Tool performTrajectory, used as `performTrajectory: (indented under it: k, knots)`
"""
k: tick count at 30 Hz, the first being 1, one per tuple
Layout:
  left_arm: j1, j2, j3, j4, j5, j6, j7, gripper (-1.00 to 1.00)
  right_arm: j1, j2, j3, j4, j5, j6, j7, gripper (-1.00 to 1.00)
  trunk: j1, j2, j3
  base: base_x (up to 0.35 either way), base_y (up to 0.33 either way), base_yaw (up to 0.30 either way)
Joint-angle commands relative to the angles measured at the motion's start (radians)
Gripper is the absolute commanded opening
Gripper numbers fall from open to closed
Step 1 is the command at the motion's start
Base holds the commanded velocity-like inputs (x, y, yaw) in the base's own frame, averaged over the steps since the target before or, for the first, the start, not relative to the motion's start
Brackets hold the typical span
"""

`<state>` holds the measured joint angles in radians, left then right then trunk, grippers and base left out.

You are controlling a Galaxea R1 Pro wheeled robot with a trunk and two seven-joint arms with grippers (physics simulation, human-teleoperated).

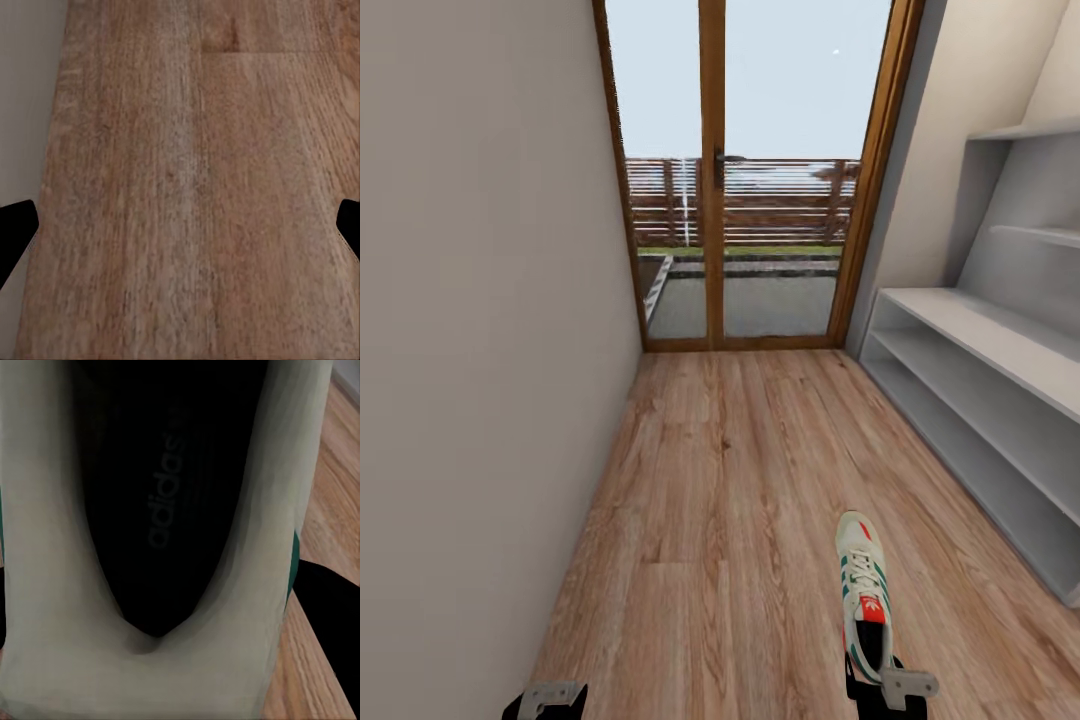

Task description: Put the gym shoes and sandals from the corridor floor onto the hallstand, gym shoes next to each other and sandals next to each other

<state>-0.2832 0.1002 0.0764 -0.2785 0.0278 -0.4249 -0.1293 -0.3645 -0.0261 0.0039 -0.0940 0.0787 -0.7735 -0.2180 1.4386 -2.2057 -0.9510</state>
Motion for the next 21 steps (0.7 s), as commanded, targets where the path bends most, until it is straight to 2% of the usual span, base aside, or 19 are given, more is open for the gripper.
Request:
performTrajectory:
  k: [1, 21]
  knots:
    - [-0.001, 0.000, 0.008, 0.001, 0.003, -0.002, -0.010, 1.00, -0.001, 0.000, 0.001, 0.001, 0.009, -0.001, -0.009, -1.00, 0.000, 0.000, -0.001, 0.338, 0.000, 0.000]
    - [-0.001, 0.000, 0.009, 0.000, 0.003, -0.003, -0.010, 1.00, -0.001, 0.000, -0.001, 0.000, 0.007, -0.002, -0.010, -1.00, 0.000, 0.000, -0.001, 0.338, 0.000, 0.000]
